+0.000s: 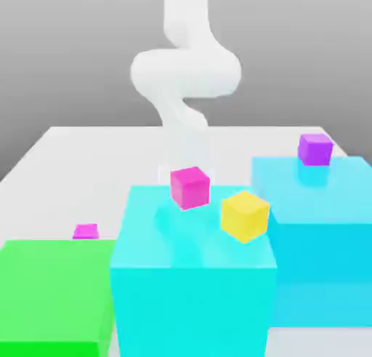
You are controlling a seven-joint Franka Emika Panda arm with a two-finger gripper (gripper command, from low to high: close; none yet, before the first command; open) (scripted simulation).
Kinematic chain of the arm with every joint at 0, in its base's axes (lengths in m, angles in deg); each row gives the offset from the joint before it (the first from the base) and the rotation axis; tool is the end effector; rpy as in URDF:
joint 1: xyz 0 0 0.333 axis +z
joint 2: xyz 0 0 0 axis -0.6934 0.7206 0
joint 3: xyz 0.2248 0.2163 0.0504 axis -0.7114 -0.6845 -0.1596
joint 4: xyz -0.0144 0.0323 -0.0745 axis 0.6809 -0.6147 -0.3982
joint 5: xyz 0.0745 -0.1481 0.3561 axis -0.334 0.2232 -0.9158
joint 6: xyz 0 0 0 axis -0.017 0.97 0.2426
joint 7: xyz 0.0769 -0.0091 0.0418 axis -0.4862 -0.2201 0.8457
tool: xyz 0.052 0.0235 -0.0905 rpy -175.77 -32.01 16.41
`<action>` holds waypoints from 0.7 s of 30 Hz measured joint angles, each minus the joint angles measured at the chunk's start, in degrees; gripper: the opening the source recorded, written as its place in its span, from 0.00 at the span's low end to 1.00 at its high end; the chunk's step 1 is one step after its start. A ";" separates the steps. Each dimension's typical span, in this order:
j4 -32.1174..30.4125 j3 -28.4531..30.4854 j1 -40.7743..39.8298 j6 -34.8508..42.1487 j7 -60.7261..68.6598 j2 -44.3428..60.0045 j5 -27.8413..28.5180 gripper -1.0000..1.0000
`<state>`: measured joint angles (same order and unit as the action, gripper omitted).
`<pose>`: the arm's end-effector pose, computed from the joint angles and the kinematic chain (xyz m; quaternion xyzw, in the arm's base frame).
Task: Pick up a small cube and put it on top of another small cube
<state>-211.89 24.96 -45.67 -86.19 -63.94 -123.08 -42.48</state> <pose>0.3727 -0.0224 0.6635 -0.8618 0.3603 -0.3396 0.1105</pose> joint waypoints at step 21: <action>-28.87 22.43 -15.40 -25.20 26.00 29.45 13.72 0.50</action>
<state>-240.76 47.38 -61.07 -111.39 -37.94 -93.63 -28.75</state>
